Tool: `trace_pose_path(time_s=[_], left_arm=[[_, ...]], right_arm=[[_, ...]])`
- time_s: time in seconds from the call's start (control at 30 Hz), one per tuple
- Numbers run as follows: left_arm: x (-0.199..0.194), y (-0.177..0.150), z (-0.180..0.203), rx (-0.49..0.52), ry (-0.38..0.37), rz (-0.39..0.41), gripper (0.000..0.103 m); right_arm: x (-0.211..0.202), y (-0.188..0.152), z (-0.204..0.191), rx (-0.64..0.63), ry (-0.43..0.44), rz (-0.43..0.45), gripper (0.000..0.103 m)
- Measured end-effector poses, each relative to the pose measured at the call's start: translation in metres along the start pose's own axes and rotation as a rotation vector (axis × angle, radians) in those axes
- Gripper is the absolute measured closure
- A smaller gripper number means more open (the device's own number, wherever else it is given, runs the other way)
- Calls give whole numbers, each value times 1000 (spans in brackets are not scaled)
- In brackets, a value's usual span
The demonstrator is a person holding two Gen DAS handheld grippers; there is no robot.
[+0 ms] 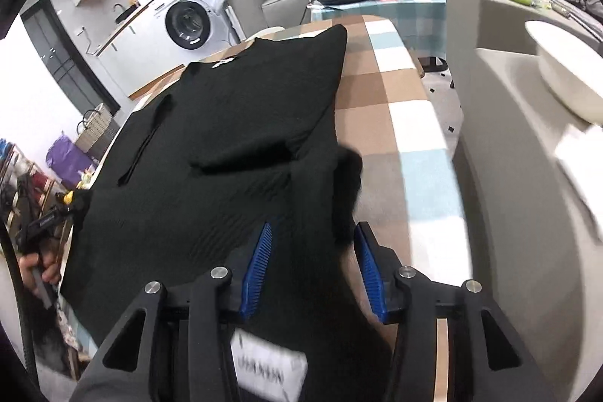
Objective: Fold small clothes
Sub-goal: 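Open both grippers and release the folded sweater side, then move both grippers to the hem of the black sweater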
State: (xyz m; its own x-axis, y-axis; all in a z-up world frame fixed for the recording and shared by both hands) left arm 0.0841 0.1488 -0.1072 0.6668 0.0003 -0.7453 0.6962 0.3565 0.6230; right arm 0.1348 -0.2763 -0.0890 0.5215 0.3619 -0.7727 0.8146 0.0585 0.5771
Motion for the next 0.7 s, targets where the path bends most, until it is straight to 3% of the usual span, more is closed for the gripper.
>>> trace_pose_path(time_s=[0.23,0.57,0.7], left_arm=[[-14,-35,-8,10,-1,-53,35],[-25,-63,5,42,-35,-82,36],[-23,-65,4,41,-30,-84,37]], right_arm=[[-5,-38,5,-27,-12,-81,49],[-7,-43,4,-47,16,-70,49],[-7,-45,12,-36,-10,-80,49]])
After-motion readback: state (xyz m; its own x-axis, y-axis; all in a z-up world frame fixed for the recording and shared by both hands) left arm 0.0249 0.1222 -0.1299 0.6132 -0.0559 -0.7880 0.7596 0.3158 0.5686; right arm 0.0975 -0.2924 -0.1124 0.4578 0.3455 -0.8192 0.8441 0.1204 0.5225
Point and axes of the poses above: each gripper's, at about its wrist camera, not at the fingertips, and x roughly the way its jaws point, z to its right, y to its top, the point moved 7 cm from there along x, roughly the way its jaws point, and after that the axes turned 2 degrees about z, right-handed, at the moved point
